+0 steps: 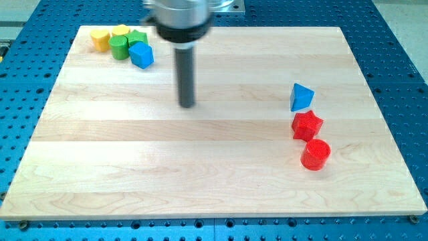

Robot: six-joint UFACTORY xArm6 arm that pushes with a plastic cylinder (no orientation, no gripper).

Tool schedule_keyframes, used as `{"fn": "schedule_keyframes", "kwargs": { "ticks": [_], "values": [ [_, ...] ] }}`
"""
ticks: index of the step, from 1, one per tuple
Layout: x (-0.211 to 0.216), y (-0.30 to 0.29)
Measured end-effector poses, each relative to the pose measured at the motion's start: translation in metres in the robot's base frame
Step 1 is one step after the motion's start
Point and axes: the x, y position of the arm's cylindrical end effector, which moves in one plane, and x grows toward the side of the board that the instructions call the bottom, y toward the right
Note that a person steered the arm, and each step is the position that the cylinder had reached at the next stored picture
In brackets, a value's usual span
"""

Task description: Slide the blue cube above the triangle

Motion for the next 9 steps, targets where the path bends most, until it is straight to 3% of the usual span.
{"fn": "schedule_keyframes", "kwargs": {
  "ticks": [2,3,6,7,8,9],
  "values": [
    [-0.052,-0.154],
    [-0.098,-0.132],
    [-0.111,0.113],
    [-0.113,0.048],
    [-0.149,0.065],
    [-0.149,0.15]
  ]
}}
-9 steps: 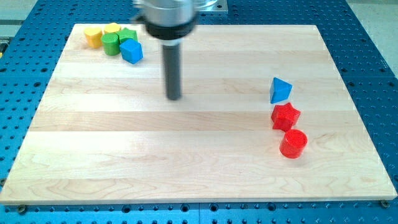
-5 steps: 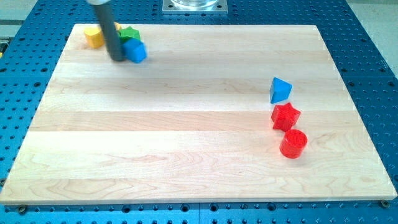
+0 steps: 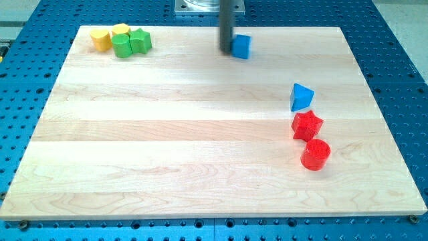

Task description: Slide the blue cube above the triangle

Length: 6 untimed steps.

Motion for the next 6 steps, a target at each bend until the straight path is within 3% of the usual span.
{"fn": "schedule_keyframes", "kwargs": {
  "ticks": [1,4,6],
  "values": [
    [0.028,0.07],
    [-0.019,0.132],
    [0.019,0.137]
  ]
}}
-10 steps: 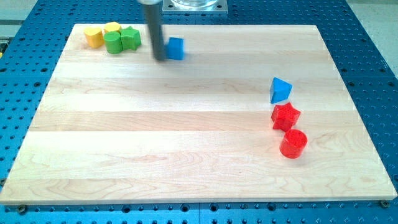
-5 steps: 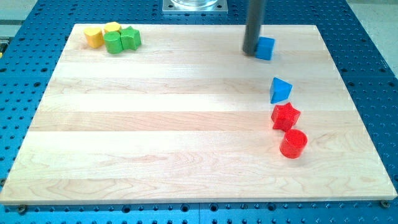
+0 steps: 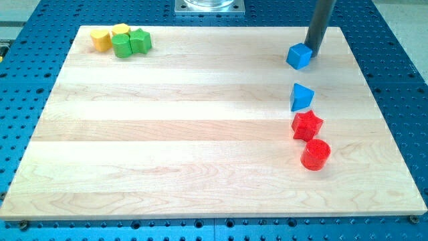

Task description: Slide the blue cube above the triangle

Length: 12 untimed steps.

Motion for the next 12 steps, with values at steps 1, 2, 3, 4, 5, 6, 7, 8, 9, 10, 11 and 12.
{"fn": "schedule_keyframes", "kwargs": {
  "ticks": [1,2,3,4,5,6,7,8,9,10,11,12],
  "values": [
    [-0.012,-0.007],
    [0.011,-0.023],
    [0.027,-0.024],
    [0.03,-0.025],
    [0.031,-0.027],
    [0.031,-0.029],
    [0.032,-0.031],
    [0.037,-0.038],
    [0.036,-0.053],
    [0.023,-0.112],
    [0.041,-0.128],
    [0.058,-0.109]
  ]
}}
